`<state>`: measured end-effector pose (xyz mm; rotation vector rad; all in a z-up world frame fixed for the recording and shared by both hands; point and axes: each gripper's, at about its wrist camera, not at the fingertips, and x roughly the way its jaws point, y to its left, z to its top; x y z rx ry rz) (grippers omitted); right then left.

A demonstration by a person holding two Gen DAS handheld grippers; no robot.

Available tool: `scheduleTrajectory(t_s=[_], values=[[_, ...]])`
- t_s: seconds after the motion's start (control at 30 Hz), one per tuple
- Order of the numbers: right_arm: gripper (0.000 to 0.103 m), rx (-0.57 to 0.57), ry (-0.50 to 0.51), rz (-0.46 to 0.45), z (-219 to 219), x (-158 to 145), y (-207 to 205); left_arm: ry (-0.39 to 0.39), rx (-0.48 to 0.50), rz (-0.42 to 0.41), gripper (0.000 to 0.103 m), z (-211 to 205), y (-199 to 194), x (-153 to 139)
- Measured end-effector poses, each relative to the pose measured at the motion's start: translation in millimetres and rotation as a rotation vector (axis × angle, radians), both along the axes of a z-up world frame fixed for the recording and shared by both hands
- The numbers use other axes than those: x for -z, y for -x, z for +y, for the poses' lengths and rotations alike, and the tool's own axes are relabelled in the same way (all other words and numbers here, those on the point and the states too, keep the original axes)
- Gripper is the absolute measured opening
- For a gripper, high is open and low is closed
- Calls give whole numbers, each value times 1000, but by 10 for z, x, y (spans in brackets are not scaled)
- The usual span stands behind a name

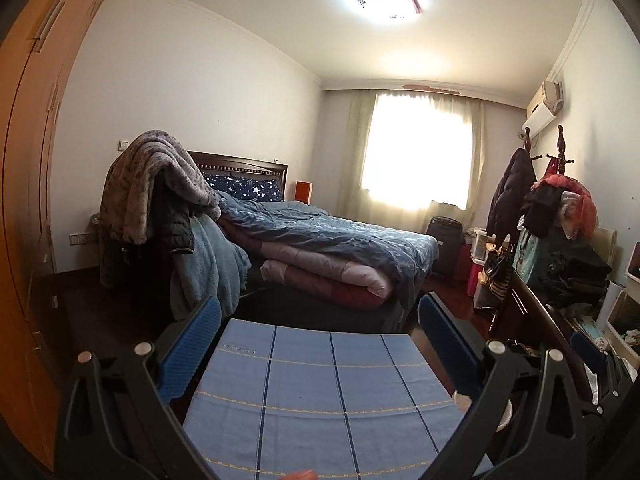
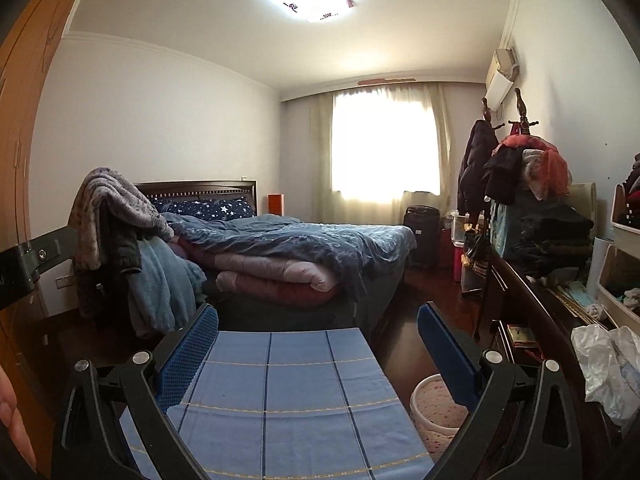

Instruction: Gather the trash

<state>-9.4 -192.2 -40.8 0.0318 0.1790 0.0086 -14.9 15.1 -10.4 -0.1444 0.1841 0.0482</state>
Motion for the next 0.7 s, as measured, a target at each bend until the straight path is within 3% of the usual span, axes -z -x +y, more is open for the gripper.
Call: scheduleTrajectory(t_s=[0.37,0.7], values=[[99,84,5,-61,-177,-192,95,-8,-1,-7,100,-2,-37,-40],[99,88,3,-94,-275,-357,119,-25,-19,-39,100,-47,-5,-135]])
